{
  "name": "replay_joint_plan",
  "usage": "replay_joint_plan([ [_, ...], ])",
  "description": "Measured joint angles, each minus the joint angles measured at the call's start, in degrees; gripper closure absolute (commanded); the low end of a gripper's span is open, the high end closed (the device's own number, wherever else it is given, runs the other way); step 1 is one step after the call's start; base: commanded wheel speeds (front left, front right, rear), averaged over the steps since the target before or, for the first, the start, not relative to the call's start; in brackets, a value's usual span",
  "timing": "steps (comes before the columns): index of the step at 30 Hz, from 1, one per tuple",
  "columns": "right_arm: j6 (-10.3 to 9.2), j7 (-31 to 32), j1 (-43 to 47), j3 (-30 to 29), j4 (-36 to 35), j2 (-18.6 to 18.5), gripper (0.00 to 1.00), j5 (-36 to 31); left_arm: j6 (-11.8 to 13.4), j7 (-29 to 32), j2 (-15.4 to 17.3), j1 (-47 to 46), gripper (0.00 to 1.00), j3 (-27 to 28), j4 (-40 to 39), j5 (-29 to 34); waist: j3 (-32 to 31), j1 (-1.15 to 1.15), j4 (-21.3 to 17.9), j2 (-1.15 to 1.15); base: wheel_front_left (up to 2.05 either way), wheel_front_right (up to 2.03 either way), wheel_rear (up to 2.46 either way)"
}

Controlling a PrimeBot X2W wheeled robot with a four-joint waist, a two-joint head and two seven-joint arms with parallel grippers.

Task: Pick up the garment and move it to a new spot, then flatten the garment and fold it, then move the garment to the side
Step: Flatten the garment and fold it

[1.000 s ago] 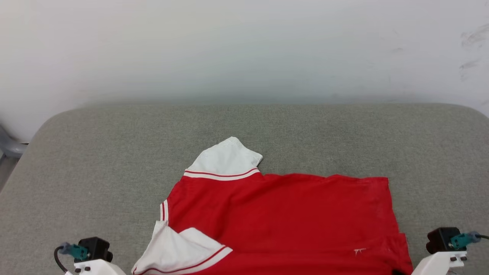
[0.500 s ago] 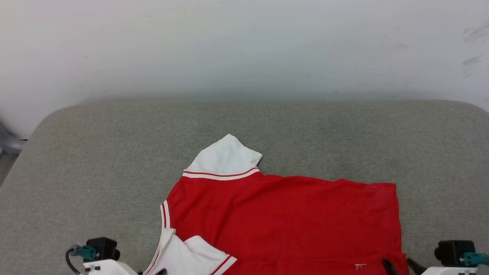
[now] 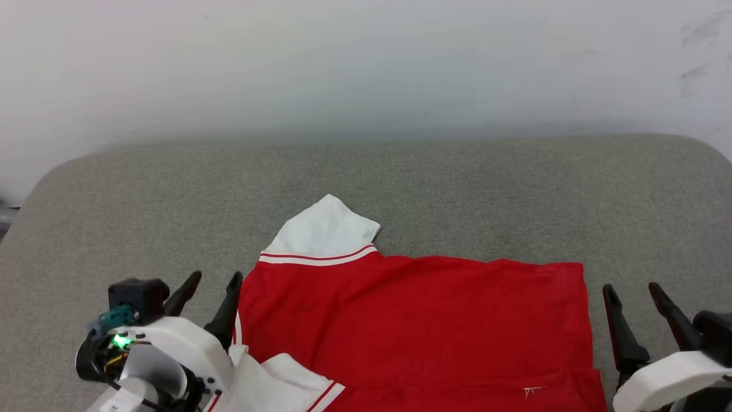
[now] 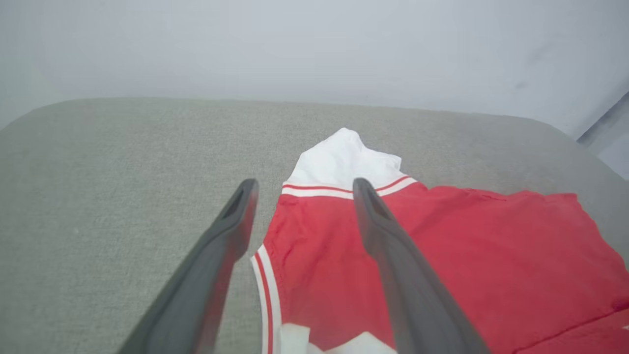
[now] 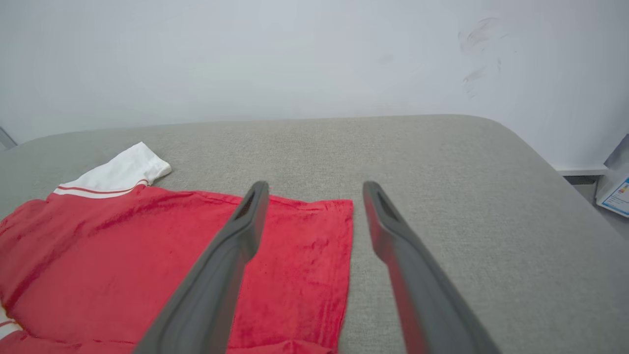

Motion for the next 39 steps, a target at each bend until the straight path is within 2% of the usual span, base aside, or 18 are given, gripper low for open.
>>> replay_joint_plan([
  [4,0.00,-0.66,-2.44,-0.09,-2.14,0.86,0.00,-0.69,-0.34,-3.72,-1.60,-3.81,0.00,1.11,0.94,1.42,2.48,0.00,-0.75,0.00,0.00,0.00,0.00],
  [8,0.00,-0.96,-5.53,-0.29,-4.48,1.47,0.00,-1.02,-0.94,-5.99,-1.82,-8.69,0.00,2.53,1.21,2.55,6.28,0.00,-1.72,0.00,0.00,0.00,0.00],
  [12,0.00,-1.14,-9.32,-0.07,-6.23,1.70,0.00,-2.58,-2.31,-5.63,-1.71,-14.89,0.00,3.03,2.03,3.18,11.18,0.01,-2.70,0.00,0.00,0.00,0.00],
  [15,0.00,-1.35,-11.55,0.56,-6.35,1.89,0.00,-2.70,-4.47,-3.78,-1.47,-19.66,0.00,2.71,4.13,3.30,14.78,0.01,-3.60,0.00,0.00,0.00,0.00],
  [21,0.00,-2.33,-13.40,1.22,-4.63,2.10,0.00,-1.47,-11.24,6.11,-0.78,-28.66,0.00,0.44,10.44,0.36,19.94,0.02,-6.49,0.00,0.00,0.00,0.00],
  [25,0.00,-3.43,-13.62,1.29,-2.41,2.12,0.00,0.05,-15.46,16.90,0.42,-35.05,0.00,-1.60,15.53,-2.75,21.79,0.02,-8.78,0.00,0.00,0.00,0.00],
  [31,0.00,-5.35,-14.08,2.01,0.52,2.14,0.00,1.71,-17.80,30.38,2.13,-41.18,0.00,-3.76,21.07,-6.93,23.49,0.01,-11.82,0.00,0.00,0.00,0.00],
  [39,0.00,-7.15,-14.64,2.44,3.66,2.14,0.00,4.26,-18.51,42.94,2.66,-44.53,0.00,-6.91,27.80,-9.96,25.06,0.00,-14.67,0.00,0.00,0.00,0.00],
])
